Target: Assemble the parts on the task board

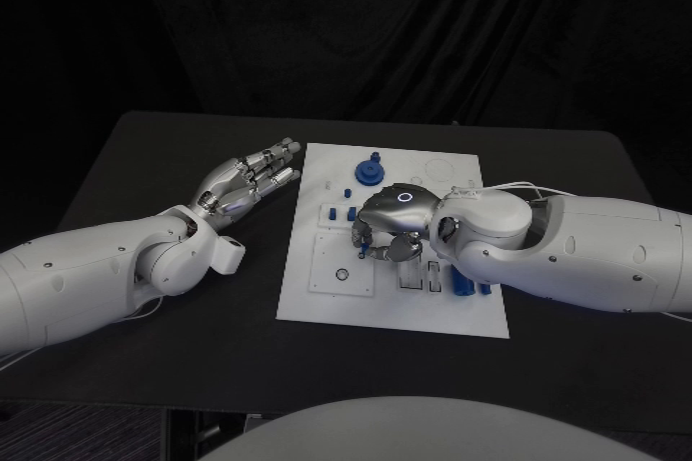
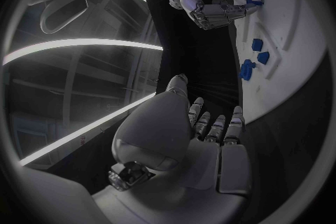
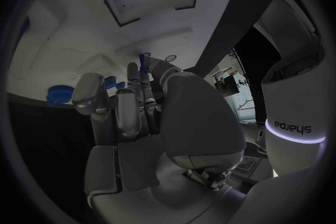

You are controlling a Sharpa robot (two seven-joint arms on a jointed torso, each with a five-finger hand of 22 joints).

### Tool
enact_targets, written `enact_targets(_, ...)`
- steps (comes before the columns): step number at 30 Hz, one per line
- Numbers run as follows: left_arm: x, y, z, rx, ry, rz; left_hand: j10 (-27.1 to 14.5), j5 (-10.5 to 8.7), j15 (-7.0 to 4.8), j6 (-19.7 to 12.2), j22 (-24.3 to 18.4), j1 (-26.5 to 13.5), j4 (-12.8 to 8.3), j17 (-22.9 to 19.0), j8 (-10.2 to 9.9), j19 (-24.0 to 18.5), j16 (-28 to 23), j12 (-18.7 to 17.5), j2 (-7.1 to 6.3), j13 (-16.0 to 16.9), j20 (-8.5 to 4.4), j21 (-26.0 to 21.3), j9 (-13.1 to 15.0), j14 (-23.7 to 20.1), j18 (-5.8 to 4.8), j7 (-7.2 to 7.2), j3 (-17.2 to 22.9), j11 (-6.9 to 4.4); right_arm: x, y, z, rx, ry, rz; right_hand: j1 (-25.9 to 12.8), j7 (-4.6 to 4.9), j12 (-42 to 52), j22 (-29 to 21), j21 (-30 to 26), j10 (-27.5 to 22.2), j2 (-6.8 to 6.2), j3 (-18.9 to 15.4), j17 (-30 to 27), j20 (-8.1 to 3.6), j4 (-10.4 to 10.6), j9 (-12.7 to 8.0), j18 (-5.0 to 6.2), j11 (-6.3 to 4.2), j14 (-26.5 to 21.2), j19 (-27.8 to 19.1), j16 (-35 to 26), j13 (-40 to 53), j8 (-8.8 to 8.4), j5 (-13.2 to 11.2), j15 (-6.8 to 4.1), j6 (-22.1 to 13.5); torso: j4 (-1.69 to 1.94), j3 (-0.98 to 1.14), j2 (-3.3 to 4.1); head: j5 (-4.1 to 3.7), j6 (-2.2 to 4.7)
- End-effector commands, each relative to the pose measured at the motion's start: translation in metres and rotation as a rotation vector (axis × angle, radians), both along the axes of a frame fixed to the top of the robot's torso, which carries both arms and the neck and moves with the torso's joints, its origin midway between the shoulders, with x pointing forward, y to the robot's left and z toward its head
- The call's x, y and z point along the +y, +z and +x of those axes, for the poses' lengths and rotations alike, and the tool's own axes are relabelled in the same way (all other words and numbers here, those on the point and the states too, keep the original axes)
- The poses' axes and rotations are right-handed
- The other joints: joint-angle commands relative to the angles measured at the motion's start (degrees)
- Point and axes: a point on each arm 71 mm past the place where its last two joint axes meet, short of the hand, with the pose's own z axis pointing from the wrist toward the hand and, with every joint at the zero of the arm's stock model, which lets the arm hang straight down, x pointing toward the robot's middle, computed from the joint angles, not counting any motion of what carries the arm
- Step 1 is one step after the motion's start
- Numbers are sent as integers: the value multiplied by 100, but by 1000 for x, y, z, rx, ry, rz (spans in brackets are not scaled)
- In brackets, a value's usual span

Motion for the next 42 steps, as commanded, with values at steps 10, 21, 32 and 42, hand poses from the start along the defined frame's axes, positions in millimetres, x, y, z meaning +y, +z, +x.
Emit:
enact_targets(10,-1,4,-2,-58,-15,-60,-47,24,56,55,13,6,-2,1,24,31,-21,-7,72,-9,34,26,9,-1,65,43,36,12,0,-3,-3,-1,1,-2,26,42,-33,771,-18,38,-11,-9,5,-8,-36,-1,64,22,12,7,16,-5,-8,26,3,15,-5,-3,-3,25,-1)
enact_targets(21,0,2,-3,-53,-15,-58,-52,30,66,62,18,14,-8,2,26,37,-19,-8,79,-10,43,30,10,1,63,50,45,17,2,-1,-5,-8,10,16,29,39,-31,775,-2,51,-9,-10,15,-8,-42,-1,61,18,17,15,22,-3,-7,25,2,26,2,-3,1,30,-1)
enact_targets(32,0,1,-3,-49,-16,-58,-52,30,66,62,18,14,-8,2,26,37,-19,-8,79,-10,43,30,10,1,63,50,45,17,1,-1,-5,-10,9,19,31,37,-29,777,5,60,-8,-11,18,-9,-46,-1,60,16,20,19,24,-1,-6,25,0,35,-2,1,1,33,-1)
enact_targets(42,0,0,-3,-45,-17,-57,-58,33,71,51,16,20,-13,1,24,38,-19,-10,83,-11,48,31,8,1,63,51,51,18,2,0,-5,-13,11,25,33,35,-29,783,27,68,-8,-13,36,-10,-51,-2,56,13,28,31,35,-1,-6,24,-2,43,-3,-1,0,37,-1)
